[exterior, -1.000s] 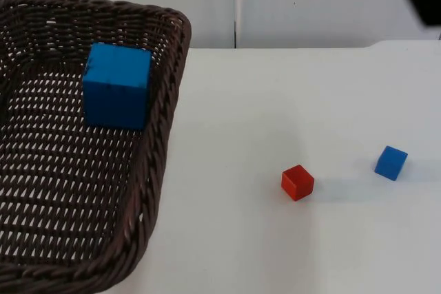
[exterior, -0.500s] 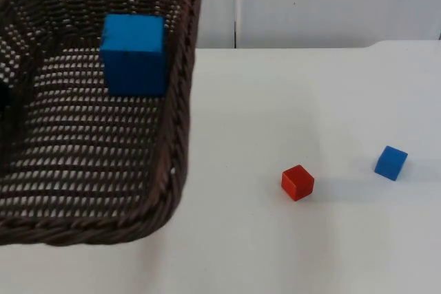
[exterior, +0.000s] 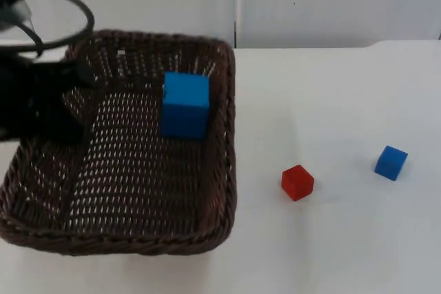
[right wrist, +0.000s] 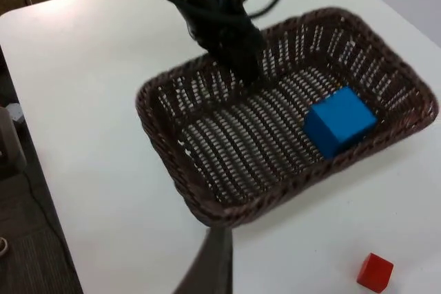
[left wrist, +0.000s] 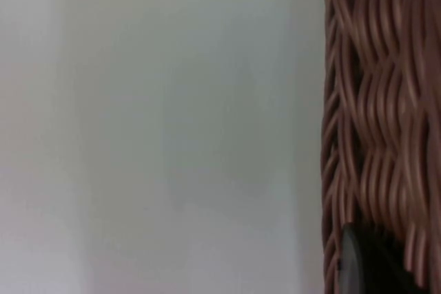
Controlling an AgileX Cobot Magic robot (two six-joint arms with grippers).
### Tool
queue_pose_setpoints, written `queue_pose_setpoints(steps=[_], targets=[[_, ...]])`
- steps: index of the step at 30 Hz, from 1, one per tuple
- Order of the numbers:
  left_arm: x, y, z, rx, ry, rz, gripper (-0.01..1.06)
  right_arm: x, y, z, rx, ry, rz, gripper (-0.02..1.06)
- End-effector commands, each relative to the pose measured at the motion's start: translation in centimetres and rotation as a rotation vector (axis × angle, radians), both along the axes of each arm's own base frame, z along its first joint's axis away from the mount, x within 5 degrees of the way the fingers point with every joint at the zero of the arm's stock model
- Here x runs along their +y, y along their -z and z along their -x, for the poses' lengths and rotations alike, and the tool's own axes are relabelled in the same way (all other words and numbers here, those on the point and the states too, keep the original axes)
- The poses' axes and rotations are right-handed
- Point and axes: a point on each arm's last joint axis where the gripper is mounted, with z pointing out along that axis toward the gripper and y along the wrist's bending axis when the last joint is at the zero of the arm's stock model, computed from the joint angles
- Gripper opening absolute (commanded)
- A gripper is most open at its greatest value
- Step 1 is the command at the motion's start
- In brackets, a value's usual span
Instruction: Pick up the basket with the left hand and place the largest block into the basket with the right hand.
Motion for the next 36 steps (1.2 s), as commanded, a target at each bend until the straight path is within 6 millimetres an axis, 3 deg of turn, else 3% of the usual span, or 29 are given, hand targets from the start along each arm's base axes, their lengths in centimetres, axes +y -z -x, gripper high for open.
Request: queue_pose_setpoints(steps=[1, 5, 12, 22, 24, 28, 29, 32, 36], targets=[[-0.2, 1.1, -0.7, 0.007, -0.04, 0.007, 0.0, -0.2, 0.0, 0.1, 0.001, 0.003, -0.005, 0.81], [-0.1, 4.2, -1.4, 0.056, -0.036, -0.01, 0.0, -0.1, -0.1, 0.1, -0.001, 0.004, -0.006, 0.81], [-0.4, 7.5, -1.9, 0.089, -0.02, 0.003, 0.0, -0.1, -0.1, 0.1, -0.001, 0.004, -0.006, 0.81], [-0.4, 8.5, -1.9, 0.108, 0.005, -0.006, 0.03, -0.2, 0.0, 0.1, -0.002, 0.004, -0.005, 0.81], [-0.4, 8.5, -1.9, 0.108, 0.005, -0.006, 0.09, -0.2, 0.0, 0.0, -0.004, 0.005, -0.003, 0.81], [-0.4, 8.5, -1.8, 0.109, 0.007, -0.003, 0.51, -0.2, 0.0, -0.1, -0.02, 0.01, 0.01, 0.81], [-0.4, 8.5, -1.8, 0.109, 0.007, -0.003, 0.51, -0.2, 0.0, -0.1, -0.02, 0.01, 0.01, 0.81], [-0.4, 8.1, -1.9, 0.094, 0.002, -0.004, 0.78, -0.2, 0.0, -0.1, -0.02, 0.01, 0.01, 0.81], [-0.3, 7.5, -2.0, 0.07, 0.004, -0.009, 0.9, -0.2, 0.0, -0.1, -0.02, 0.01, 0.01, 0.81]])
